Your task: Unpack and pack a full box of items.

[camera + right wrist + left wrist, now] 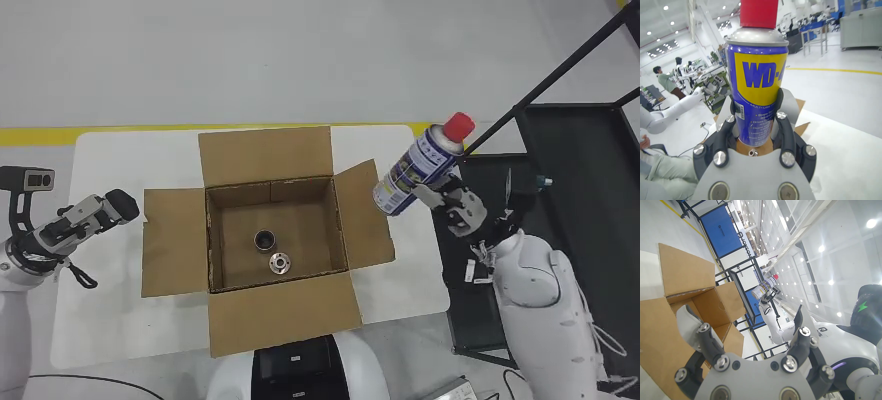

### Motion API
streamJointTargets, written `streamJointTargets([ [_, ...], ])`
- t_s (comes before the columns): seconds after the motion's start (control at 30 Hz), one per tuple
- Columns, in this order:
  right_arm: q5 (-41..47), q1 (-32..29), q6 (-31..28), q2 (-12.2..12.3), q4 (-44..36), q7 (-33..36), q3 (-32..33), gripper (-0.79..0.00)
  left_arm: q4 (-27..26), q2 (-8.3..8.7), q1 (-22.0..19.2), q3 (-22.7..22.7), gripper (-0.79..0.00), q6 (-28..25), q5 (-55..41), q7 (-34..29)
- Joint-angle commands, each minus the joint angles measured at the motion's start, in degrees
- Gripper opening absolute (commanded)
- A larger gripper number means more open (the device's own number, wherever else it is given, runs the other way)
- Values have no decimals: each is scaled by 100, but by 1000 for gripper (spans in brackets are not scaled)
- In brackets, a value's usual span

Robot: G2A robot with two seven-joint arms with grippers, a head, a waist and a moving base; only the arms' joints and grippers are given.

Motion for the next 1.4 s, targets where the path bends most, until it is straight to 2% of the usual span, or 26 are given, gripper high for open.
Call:
streamJointTargets([
  [0.0,23,-121,7,1,111,-257,309,-785,0,0,0,0,0,0,1,0],
  [0.17,-261,-338,29,-4,441,-522,591,-785,0,0,0,0,0,0,1,0],
  [0.4,-554,-543,-122,-42,1108,-914,486,-785,0,0,0,0,0,0,1,0],
  [0.6,-727,-524,225,-82,1750,-1300,430,-785,0,0,0,0,0,0,1,0],
  [0.83,-1369,-360,473,-107,2303,-1552,245,-785,0,0,0,0,0,0,1,0],
  [1.37,-1369,-360,473,-107,2303,-1552,245,-785,0,0,0,0,0,0,1,0],
])
